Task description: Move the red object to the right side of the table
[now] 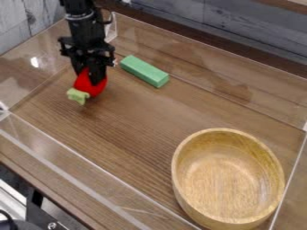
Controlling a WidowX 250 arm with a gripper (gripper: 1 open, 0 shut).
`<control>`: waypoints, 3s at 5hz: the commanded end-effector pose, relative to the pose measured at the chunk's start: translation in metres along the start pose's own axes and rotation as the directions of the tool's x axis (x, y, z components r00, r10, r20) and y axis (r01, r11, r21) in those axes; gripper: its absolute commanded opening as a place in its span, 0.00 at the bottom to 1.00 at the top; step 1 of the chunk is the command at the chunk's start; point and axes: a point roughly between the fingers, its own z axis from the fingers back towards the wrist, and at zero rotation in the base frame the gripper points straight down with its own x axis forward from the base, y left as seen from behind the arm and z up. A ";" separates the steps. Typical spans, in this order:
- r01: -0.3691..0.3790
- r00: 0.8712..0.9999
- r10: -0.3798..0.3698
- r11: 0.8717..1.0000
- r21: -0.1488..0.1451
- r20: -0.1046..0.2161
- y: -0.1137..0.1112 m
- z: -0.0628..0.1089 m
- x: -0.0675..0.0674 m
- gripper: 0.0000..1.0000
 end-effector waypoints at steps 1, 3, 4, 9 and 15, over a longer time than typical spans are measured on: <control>0.021 0.996 -0.024 0.999 0.036 0.084 -0.004 0.027 0.012 0.00; 0.019 0.998 -0.023 0.998 0.062 0.064 0.015 0.005 0.019 0.00; 0.021 0.998 -0.025 0.998 0.063 0.059 0.013 0.004 0.020 0.00; 0.025 0.999 -0.027 0.997 0.067 0.030 0.010 -0.001 0.023 0.00; 0.039 0.999 -0.041 0.998 0.058 0.031 -0.010 0.015 0.029 0.00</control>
